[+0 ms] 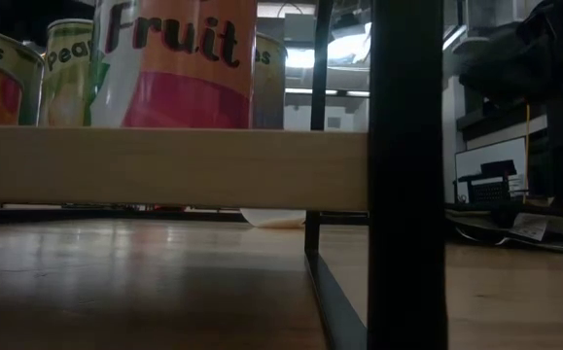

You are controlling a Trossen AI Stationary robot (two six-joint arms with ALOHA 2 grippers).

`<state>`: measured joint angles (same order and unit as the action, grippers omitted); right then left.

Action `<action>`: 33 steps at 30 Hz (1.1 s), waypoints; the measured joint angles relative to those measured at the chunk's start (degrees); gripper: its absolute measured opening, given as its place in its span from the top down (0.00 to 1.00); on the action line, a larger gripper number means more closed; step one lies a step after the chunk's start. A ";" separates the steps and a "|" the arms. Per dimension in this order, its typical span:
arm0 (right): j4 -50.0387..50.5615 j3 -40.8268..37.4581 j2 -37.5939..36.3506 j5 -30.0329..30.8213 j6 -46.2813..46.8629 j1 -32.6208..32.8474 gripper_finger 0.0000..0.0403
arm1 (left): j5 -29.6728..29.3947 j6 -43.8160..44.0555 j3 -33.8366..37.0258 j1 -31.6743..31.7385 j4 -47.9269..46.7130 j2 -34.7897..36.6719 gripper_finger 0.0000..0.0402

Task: Pick and place cans onto a shelf
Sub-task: Return to Home Position

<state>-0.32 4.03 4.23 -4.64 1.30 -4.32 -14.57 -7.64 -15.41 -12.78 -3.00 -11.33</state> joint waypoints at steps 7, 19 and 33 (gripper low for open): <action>0.09 0.00 0.00 0.07 -0.02 0.00 0.79 | 0.01 -0.02 4.44 0.00 -1.54 10.19 0.80; 0.63 0.00 0.00 0.09 -0.01 -0.02 0.79 | -2.50 0.76 11.79 0.00 3.53 11.22 0.80; 0.63 0.00 0.00 0.11 -0.02 0.00 0.79 | -1.97 -2.83 14.96 0.01 6.26 10.76 0.80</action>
<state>0.32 4.03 4.23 -4.54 1.28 -4.32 -16.53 -10.47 -0.45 -12.77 3.26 -0.57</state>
